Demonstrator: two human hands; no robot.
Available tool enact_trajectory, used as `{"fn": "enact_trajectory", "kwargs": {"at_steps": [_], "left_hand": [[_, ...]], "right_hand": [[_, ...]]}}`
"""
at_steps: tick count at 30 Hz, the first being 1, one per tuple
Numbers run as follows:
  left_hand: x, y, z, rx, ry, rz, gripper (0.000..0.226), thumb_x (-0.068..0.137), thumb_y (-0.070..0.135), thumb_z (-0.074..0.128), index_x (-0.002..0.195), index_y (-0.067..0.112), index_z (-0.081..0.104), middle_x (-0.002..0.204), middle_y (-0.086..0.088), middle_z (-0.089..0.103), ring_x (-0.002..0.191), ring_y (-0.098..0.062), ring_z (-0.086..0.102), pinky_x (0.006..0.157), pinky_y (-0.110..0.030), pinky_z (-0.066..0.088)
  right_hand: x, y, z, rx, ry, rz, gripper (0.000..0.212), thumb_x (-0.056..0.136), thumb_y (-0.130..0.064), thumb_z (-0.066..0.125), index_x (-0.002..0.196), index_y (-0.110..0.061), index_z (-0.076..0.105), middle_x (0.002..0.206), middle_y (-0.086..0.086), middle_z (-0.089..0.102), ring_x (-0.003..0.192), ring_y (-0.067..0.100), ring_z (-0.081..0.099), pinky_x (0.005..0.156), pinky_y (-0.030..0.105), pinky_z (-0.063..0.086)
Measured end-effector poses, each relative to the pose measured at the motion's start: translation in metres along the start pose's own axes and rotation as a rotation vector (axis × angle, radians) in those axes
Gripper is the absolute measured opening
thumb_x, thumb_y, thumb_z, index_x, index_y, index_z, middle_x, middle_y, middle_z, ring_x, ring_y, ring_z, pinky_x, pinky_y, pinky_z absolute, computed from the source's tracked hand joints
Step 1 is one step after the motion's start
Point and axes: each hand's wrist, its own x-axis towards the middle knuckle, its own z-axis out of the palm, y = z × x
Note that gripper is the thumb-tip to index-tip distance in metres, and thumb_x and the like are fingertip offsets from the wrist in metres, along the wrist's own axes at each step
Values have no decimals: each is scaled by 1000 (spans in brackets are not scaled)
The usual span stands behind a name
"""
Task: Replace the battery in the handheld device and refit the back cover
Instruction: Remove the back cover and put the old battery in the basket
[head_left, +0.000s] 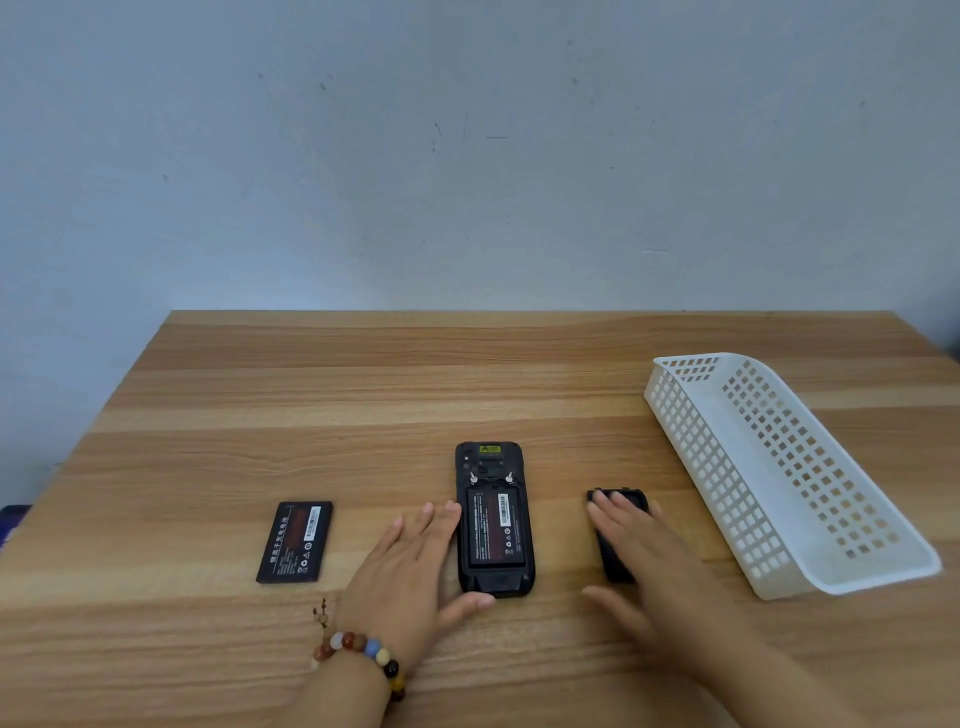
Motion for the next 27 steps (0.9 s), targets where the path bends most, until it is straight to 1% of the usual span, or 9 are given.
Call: {"fn": "enact_trajectory", "kwargs": {"at_steps": [3, 6, 9, 11, 13, 17, 20, 21, 27], "left_hand": [[0, 2, 0, 9, 15, 5, 122, 40, 91, -18, 142, 26, -7, 146, 14, 0, 124, 5, -12, 105, -19, -14], [0, 1, 0, 31, 30, 0, 118, 46, 90, -14, 143, 24, -3, 139, 18, 0, 125, 4, -6, 107, -20, -12], [0, 0, -1, 65, -80, -62, 98, 71, 83, 3, 134, 17, 37, 132, 5, 50, 122, -4, 41, 106, -23, 11], [1, -1, 2, 57, -129, -61, 89, 76, 79, 8, 126, 17, 48, 117, 5, 64, 109, -7, 57, 100, -26, 20], [2, -2, 2, 47, -147, -51, 88, 76, 79, 10, 125, 17, 49, 116, 5, 64, 108, -7, 57, 99, -26, 21], [2, -2, 2, 75, -112, -71, 91, 75, 81, 8, 129, 18, 45, 122, 6, 60, 114, -6, 53, 102, -26, 20], [4, -2, 3, 79, 8, -13, 106, 63, 87, -2, 141, 20, 21, 142, 10, 27, 129, -1, 24, 113, -25, 5], [5, -2, 3, 109, 41, -7, 106, 62, 87, -2, 142, 20, 20, 142, 10, 25, 129, 0, 23, 112, -25, 7], [4, -5, 4, 43, -87, -33, 90, 74, 81, 8, 128, 18, 44, 122, 6, 61, 113, -7, 54, 99, -24, 24]], "right_hand": [[20, -21, -4, -153, -137, -43, 113, 64, -84, 31, 144, -17, -13, 154, -5, 0, 145, 14, 10, 111, 27, -14], [34, -28, -4, -106, -305, -35, 122, 61, -81, 41, 132, -15, -33, 143, -7, -34, 136, 9, -30, 111, 29, -27], [43, -29, -4, -146, -402, -20, 130, 58, -86, 44, 137, -13, -30, 144, -6, -35, 130, 5, -31, 113, 36, -20], [45, -29, -2, -159, -443, -8, 139, 40, -92, 28, 142, -14, -25, 151, -2, -31, 128, 4, -30, 113, 38, -21], [45, -29, -2, -162, -470, 6, 140, 31, -89, 15, 142, -15, -25, 154, -1, -28, 127, 4, -29, 113, 40, -21], [46, -30, -4, -161, -505, 2, 141, 27, -89, 12, 141, -15, -26, 155, 0, -25, 134, 5, -25, 111, 39, -23], [52, -34, -18, -147, -533, 11, 131, 52, -91, 32, 147, -15, -15, 158, 0, -17, 144, 10, -14, 114, 42, -21], [55, -37, -24, -115, -513, 20, 126, 60, -86, 43, 148, -16, -12, 159, -1, -12, 145, 10, -10, 116, 43, -18], [79, -58, -33, -84, -363, -95, 111, 64, -79, 53, 149, -24, 6, 157, -3, 11, 145, 11, 4, 116, 44, -17]]}}
